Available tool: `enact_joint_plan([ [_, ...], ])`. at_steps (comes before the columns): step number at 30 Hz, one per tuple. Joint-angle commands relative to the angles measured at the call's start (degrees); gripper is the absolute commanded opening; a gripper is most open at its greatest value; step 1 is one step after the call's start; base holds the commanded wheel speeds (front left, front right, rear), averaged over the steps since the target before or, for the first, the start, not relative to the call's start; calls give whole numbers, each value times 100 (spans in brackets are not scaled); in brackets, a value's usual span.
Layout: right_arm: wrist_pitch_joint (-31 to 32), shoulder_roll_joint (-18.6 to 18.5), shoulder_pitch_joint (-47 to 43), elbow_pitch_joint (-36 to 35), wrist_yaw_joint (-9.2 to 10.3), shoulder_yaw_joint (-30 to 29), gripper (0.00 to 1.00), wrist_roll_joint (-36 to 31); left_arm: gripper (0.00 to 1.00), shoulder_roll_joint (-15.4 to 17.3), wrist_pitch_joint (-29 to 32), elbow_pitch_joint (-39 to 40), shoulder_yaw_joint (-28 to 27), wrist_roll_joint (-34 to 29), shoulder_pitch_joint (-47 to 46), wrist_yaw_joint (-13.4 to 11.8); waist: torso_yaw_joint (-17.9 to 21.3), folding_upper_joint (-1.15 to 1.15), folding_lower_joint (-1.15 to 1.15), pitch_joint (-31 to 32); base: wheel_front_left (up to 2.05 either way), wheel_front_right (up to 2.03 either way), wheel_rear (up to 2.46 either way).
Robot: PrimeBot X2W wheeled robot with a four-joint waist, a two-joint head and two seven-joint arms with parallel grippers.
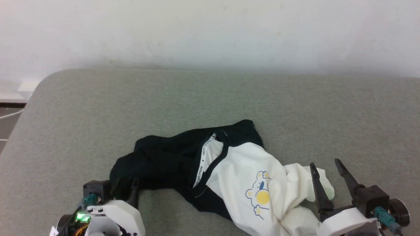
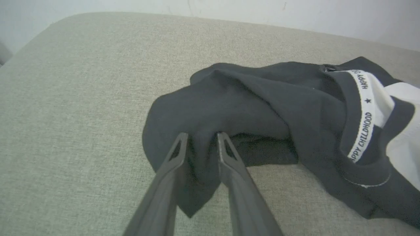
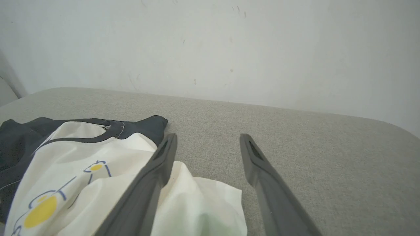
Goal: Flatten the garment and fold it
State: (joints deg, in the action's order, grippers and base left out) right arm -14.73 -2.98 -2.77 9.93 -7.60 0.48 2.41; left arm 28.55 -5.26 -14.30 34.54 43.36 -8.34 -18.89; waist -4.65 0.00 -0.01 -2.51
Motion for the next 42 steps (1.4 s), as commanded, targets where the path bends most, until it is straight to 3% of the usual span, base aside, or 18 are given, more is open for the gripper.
enact_joint_plan([
  [1,-27,11,31,20,11,9,100,-61,100,-52,-225,32,-8,-73,-38,4,-238,0,1,58,0,0,0],
  [6,305,11,284,-46,11,-96,100,-69,100,-263,-897,338,-124,-438,-199,170,-526,0,1,47,0,0,0],
  [15,3625,11,79,-154,11,-756,100,-317,100,-628,-972,745,-444,-1009,128,415,-929,0,1,48,0,0,0],
  [18,4430,11,-161,-242,11,-799,100,-477,100,-763,-973,746,-543,-1128,232,517,-1014,0,1,5,0,0,0],
  [24,4900,11,-292,-197,11,-792,100,-274,100,-952,-973,669,-647,-1307,239,686,-1109,0,1,-118,0,0,0],
  [25,4907,11,-288,-177,11,-817,41,-267,100,-988,-973,657,-672,-1337,237,713,-1118,0,1,-135,0,0,0],
  [26,4894,11,-284,-171,11,-854,0,-321,100,-1023,-973,634,-695,-1360,241,743,-1125,0,1,-148,0,0,0],
  [30,4661,10,-126,-383,11,-1413,0,-624,100,-1128,-973,542,-788,-1445,273,847,-1103,0,1,-159,0,0,0],
  [33,4387,-224,214,-651,11,-1828,0,-957,100,-1205,-974,471,-816,-1490,275,939,-1097,0,1,-134,0,0,0],
  [37,4034,-972,886,-763,11,-1952,0,-1272,100,-1293,-974,406,-789,-1561,168,1047,-1194,0,1,-171,0,0,0],
  [42,3661,-1909,2078,-315,11,-1554,0,-1382,100,-1393,-974,393,-792,-1636,-15,1165,-1358,0,1,-403,0,0,0],
])
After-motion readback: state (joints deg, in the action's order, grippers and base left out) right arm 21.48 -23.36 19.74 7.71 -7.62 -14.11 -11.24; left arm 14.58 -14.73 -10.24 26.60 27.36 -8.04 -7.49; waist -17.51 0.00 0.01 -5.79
